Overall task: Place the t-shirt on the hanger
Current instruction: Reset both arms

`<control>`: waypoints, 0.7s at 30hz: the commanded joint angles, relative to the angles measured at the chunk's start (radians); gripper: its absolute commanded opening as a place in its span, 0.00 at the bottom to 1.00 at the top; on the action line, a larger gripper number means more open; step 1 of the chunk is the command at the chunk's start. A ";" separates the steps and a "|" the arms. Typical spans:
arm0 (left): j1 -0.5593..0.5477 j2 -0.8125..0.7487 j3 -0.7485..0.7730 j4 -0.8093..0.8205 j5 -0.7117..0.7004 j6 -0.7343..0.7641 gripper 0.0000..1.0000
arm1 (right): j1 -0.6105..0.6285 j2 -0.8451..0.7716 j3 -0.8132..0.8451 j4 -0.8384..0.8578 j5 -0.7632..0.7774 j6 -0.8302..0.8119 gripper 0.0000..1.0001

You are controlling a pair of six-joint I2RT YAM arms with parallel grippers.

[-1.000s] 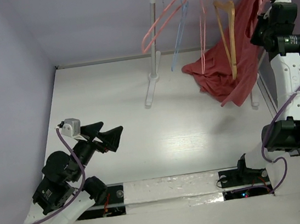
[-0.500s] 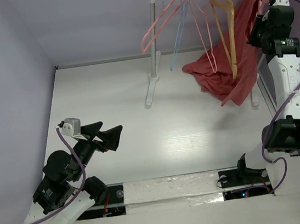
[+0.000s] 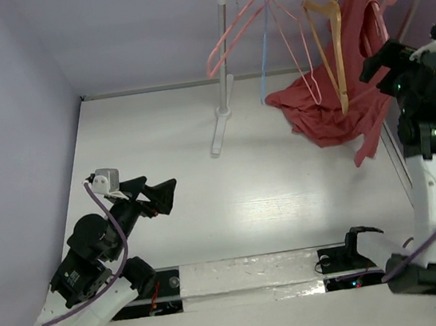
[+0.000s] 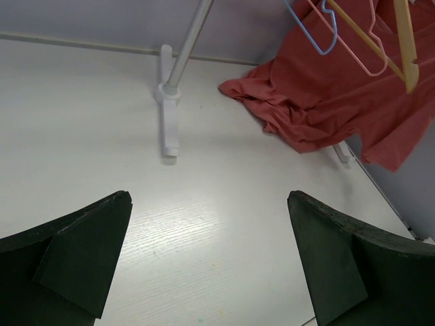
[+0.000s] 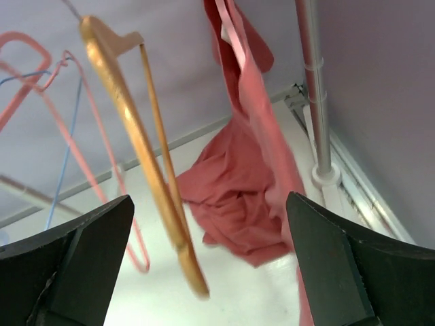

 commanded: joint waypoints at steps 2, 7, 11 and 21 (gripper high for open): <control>0.004 0.021 0.011 0.015 -0.026 0.003 0.99 | -0.007 -0.252 -0.180 0.089 -0.118 0.104 1.00; 0.004 0.019 0.042 0.041 -0.007 -0.002 0.99 | -0.007 -0.577 -0.408 0.183 -0.360 0.213 1.00; 0.004 0.039 0.107 0.053 -0.007 -0.006 0.99 | -0.007 -0.772 -0.441 0.172 -0.430 0.241 1.00; 0.004 0.068 0.229 0.077 -0.035 0.026 0.99 | 0.062 -0.855 -0.393 0.105 -0.362 0.146 1.00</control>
